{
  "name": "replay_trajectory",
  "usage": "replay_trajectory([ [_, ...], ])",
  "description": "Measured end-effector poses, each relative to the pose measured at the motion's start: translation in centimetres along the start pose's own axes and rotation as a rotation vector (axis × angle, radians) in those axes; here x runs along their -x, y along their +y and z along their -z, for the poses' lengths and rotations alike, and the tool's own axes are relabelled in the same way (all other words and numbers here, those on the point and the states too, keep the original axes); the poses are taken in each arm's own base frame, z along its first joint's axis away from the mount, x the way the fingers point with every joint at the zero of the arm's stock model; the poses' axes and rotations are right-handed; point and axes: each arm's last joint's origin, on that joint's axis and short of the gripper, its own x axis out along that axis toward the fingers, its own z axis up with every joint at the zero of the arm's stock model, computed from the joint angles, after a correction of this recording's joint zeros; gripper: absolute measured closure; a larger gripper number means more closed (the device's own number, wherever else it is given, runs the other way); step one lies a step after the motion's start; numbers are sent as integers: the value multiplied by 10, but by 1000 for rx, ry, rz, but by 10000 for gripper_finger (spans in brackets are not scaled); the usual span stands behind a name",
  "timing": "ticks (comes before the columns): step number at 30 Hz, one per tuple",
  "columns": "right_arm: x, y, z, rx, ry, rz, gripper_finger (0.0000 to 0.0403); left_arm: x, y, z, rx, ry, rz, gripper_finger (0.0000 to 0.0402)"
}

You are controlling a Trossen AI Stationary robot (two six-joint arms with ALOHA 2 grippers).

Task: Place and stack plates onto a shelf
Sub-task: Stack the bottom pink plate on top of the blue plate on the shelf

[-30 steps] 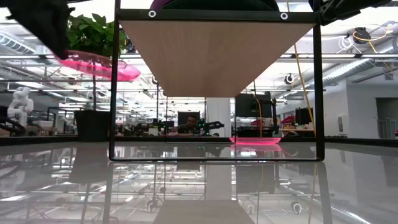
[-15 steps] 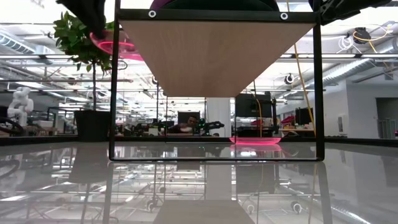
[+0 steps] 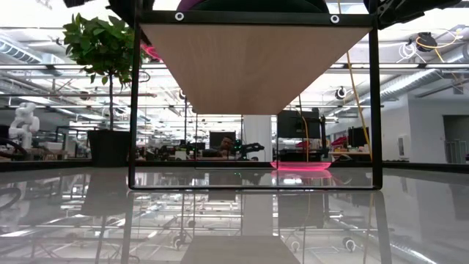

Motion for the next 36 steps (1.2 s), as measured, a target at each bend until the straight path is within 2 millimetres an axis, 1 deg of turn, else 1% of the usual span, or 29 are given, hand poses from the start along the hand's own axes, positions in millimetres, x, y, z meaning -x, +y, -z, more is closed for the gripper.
replay_trajectory([
  [7,0,0,0,28,0,0,310,-19,26,0,-71,-36,-3,396],
  [13,0,0,0,75,0,5,310,-38,52,2,-80,-110,13,396],
  [17,0,-2,0,100,-3,58,310,-48,66,5,-98,-153,25,396],
  [20,0,-3,0,110,-3,84,310,-55,74,8,-97,-218,61,396],
  [24,0,-4,0,99,-2,88,310,-61,84,11,-80,-255,65,396],
  [28,0,-4,0,92,-2,89,310,-67,89,15,-101,-293,91,396],
  [36,0,-4,-1,92,-7,88,310,-79,96,10,-85,-304,75,396],
])
